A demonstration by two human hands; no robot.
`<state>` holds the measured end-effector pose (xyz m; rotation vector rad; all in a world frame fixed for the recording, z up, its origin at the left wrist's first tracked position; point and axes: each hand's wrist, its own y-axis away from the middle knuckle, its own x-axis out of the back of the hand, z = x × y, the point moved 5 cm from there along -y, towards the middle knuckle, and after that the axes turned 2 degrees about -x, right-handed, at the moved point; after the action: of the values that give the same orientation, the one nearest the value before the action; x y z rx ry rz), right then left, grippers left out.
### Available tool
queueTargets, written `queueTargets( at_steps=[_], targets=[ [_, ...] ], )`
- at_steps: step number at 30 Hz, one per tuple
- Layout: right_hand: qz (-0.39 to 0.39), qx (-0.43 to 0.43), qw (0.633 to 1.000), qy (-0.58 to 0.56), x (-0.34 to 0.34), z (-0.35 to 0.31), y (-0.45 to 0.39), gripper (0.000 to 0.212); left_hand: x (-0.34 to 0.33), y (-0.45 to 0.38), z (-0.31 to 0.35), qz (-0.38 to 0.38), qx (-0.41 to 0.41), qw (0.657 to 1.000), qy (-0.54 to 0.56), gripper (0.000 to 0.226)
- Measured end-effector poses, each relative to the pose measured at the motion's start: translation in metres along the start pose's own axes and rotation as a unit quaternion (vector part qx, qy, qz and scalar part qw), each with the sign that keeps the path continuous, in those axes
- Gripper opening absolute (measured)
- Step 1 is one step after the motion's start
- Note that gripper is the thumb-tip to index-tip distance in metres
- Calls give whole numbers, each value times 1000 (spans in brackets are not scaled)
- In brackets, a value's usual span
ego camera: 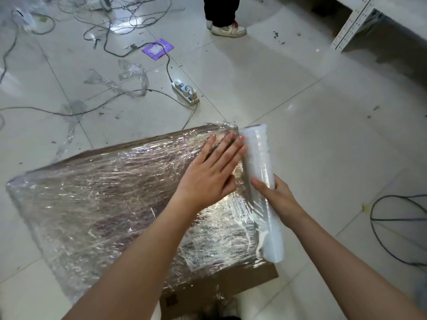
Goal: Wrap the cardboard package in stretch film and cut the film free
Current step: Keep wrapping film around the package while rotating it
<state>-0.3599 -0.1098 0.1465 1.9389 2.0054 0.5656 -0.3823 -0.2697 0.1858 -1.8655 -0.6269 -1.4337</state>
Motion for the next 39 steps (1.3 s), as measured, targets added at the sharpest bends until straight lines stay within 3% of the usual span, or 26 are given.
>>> queueTargets(
  at_steps=[8, 13, 16, 22, 28, 30, 32, 34, 37, 39],
  targets=[
    [-85, -45, 995, 15, 6, 1, -13, 46, -6, -10, -10, 9, 10, 1000, -8, 65],
    [-72, -60, 996, 2, 2, 8, -17, 48, 6, -6, -10, 27, 65, 997, -16, 64],
    [-44, -55, 998, -6, -3, 10, -18, 46, 14, 27, 13, 52, 142, 988, 29, 64],
    [-85, -75, 994, -6, 1, 14, -6, 39, -27, 64, 65, -4, 153, 988, 20, 64],
    [-88, -92, 992, 14, -4, 7, -2, 68, -14, 67, 59, 13, 192, 979, 62, 68],
    [-74, -90, 993, 10, -8, 3, 0, 69, -3, 74, 46, -6, 281, 959, 46, 75],
    [-60, -95, 994, 11, -8, 1, 4, 67, 8, 84, 33, -48, 405, 911, 59, 83],
    [-51, -98, 994, 6, -9, 1, 12, 61, 12, 88, 30, -115, 479, 863, 109, 86],
    [-27, -103, 994, -14, -14, 1, 26, 56, 11, 81, 31, -186, 518, 819, 161, 91],
    [-7, -111, 993, -28, -20, 1, 34, 43, 10, 75, 27, -208, 519, 809, 183, 91]
  ],
)
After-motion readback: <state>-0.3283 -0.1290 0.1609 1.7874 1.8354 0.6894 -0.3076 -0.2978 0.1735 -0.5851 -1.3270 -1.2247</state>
